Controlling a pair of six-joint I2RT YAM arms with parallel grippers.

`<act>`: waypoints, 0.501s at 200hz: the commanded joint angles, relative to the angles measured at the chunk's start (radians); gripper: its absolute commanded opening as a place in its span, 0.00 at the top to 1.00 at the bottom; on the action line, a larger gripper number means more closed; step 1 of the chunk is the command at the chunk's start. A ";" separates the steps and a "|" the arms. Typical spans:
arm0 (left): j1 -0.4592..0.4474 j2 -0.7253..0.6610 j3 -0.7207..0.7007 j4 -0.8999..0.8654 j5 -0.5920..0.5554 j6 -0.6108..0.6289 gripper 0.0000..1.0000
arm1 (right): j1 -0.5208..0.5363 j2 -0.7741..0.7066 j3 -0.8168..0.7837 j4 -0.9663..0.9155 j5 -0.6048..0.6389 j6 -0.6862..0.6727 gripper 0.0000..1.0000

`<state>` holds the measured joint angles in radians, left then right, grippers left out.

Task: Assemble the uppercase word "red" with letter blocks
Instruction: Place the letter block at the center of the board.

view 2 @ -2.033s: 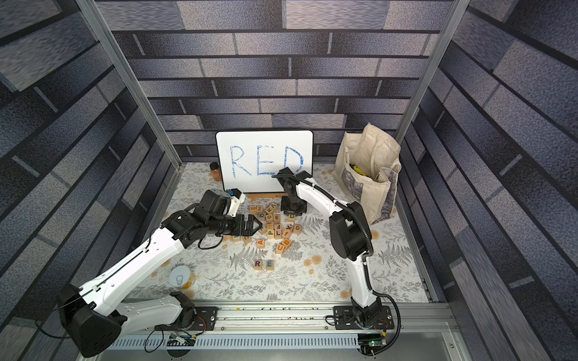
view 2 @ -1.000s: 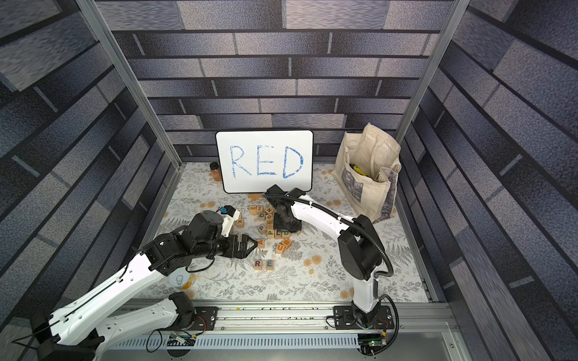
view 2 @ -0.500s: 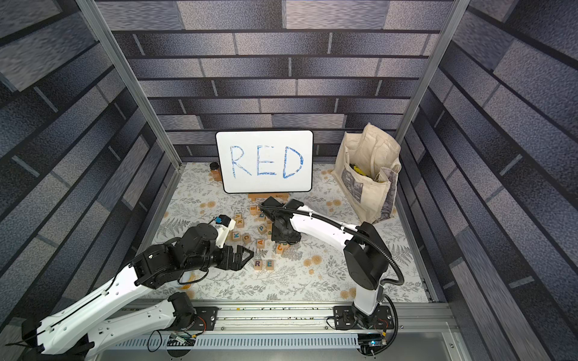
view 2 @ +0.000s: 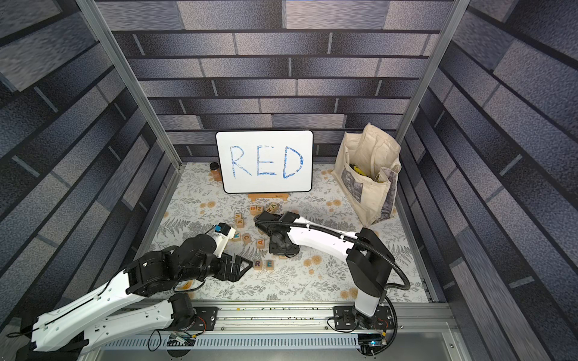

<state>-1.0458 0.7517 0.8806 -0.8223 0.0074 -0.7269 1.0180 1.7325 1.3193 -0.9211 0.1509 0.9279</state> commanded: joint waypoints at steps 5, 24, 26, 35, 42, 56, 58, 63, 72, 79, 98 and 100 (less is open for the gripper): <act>-0.042 -0.012 -0.018 -0.026 -0.059 -0.040 0.00 | 0.029 -0.048 -0.037 0.007 0.025 0.060 0.80; -0.079 -0.013 -0.022 -0.028 -0.083 -0.055 0.00 | 0.044 -0.061 -0.069 0.024 0.021 0.085 0.80; -0.083 -0.013 -0.022 -0.028 -0.087 -0.055 0.00 | 0.046 -0.062 -0.072 0.027 0.021 0.088 0.80; -0.099 -0.014 -0.023 -0.030 -0.098 -0.061 0.00 | 0.052 -0.068 -0.087 0.039 0.017 0.100 0.81; -0.111 -0.015 -0.026 -0.028 -0.107 -0.067 0.00 | 0.058 -0.070 -0.099 0.048 0.015 0.109 0.81; -0.139 -0.020 -0.035 -0.024 -0.123 -0.079 0.00 | 0.070 -0.074 -0.118 0.068 0.007 0.124 0.81; -0.142 -0.021 -0.036 -0.024 -0.127 -0.080 0.00 | 0.072 -0.074 -0.120 0.070 0.006 0.126 0.81; -0.151 -0.023 -0.040 -0.022 -0.133 -0.087 0.00 | 0.075 -0.074 -0.125 0.075 0.005 0.132 0.81; -0.165 -0.025 -0.047 -0.020 -0.145 -0.095 0.00 | 0.082 -0.071 -0.133 0.083 0.004 0.138 0.81; -0.178 -0.030 -0.051 -0.020 -0.151 -0.101 0.00 | 0.087 -0.070 -0.137 0.093 0.001 0.141 0.81; -0.212 -0.038 -0.064 -0.019 -0.175 -0.116 0.00 | 0.097 -0.056 -0.144 0.110 -0.005 0.146 0.81; -0.215 -0.039 -0.064 -0.018 -0.178 -0.118 0.00 | 0.098 -0.055 -0.145 0.111 -0.006 0.147 0.81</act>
<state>-1.2278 0.7300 0.8394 -0.8303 -0.1097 -0.8062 1.0973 1.6833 1.1889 -0.8387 0.1497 1.0260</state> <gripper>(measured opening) 0.999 0.312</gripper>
